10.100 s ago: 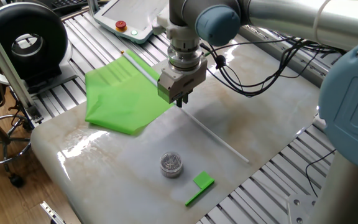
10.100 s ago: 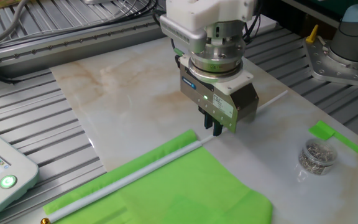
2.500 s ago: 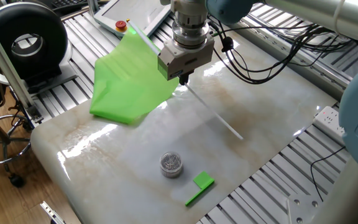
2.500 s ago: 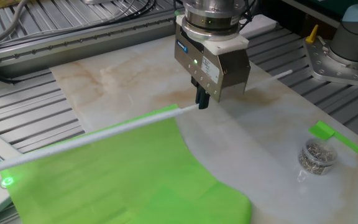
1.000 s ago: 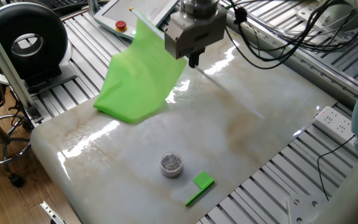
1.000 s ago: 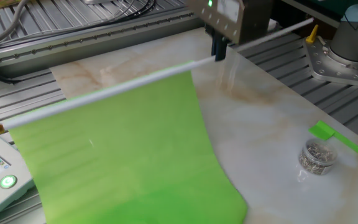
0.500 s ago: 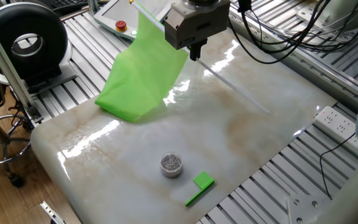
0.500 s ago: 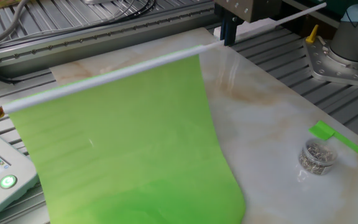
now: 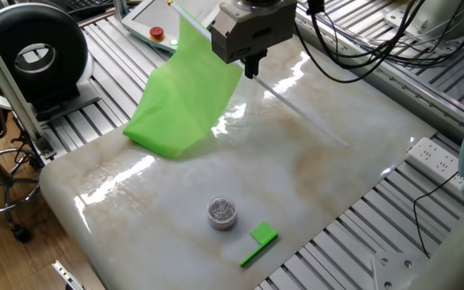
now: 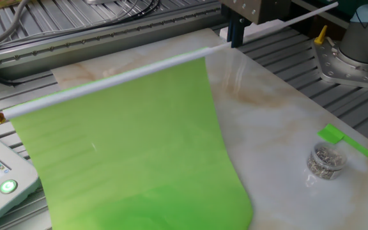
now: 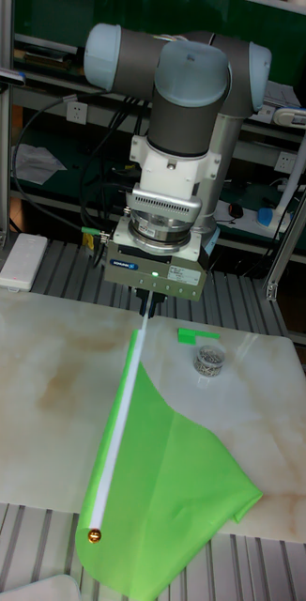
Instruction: Wave the flag
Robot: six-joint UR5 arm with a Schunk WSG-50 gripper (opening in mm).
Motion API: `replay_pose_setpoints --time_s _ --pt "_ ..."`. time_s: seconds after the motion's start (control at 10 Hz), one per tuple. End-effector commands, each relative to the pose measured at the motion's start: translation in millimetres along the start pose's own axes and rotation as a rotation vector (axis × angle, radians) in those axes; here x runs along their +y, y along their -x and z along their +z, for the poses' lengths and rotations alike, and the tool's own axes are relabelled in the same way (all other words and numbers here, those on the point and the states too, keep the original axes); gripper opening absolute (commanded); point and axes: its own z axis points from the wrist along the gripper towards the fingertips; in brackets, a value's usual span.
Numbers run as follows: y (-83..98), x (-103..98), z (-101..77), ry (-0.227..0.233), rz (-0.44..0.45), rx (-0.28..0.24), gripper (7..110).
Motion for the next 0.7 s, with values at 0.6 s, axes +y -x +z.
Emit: replay_pose_setpoints --time_s 0.6 --pt "35.8 8 -3.2 0.035 0.017 -0.141 7"
